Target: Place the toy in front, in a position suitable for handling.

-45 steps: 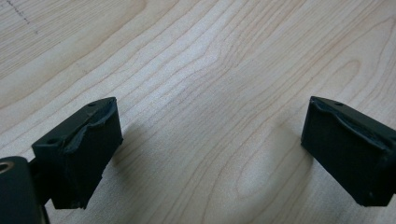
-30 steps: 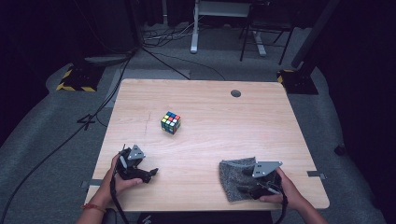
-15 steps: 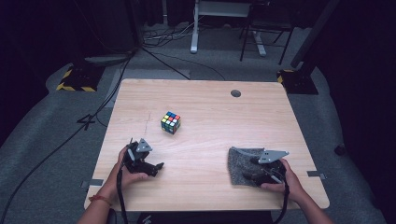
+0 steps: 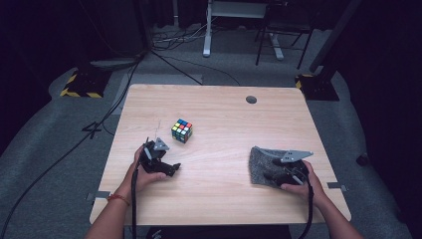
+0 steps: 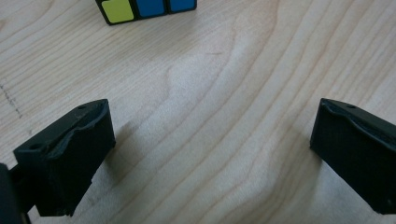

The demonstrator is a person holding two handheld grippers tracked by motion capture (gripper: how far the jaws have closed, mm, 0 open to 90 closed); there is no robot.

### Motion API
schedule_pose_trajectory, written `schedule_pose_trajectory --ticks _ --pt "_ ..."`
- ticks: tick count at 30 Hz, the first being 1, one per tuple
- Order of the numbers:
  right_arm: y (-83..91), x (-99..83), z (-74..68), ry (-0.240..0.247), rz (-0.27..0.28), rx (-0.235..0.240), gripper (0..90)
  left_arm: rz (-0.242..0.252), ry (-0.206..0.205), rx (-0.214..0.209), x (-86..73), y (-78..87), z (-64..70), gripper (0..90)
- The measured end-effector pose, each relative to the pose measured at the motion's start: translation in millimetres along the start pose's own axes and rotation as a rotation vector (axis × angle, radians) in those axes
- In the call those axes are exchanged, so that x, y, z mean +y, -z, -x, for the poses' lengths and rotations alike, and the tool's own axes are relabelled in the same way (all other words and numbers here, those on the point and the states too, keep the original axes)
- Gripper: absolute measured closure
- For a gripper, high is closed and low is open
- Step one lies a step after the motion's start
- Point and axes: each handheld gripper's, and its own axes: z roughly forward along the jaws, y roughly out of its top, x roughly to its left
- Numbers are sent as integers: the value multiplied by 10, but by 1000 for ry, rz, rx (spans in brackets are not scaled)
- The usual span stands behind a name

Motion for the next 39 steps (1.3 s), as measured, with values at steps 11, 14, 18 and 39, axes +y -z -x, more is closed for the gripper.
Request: schedule_pose_trajectory --ticks 11,14,18,39 --pt "-59 53 124 -25 8 -23 315 1 39 30 163 -138 -75 2" --pt "-53 40 95 -25 14 -42 314 5 45 34 191 -166 -84 4" --pt "-43 13 79 -32 27 -49 314 7 49 40 213 -180 -98 16" --pt "6 -42 22 -41 31 -73 314 53 96 65 565 -298 -221 154"
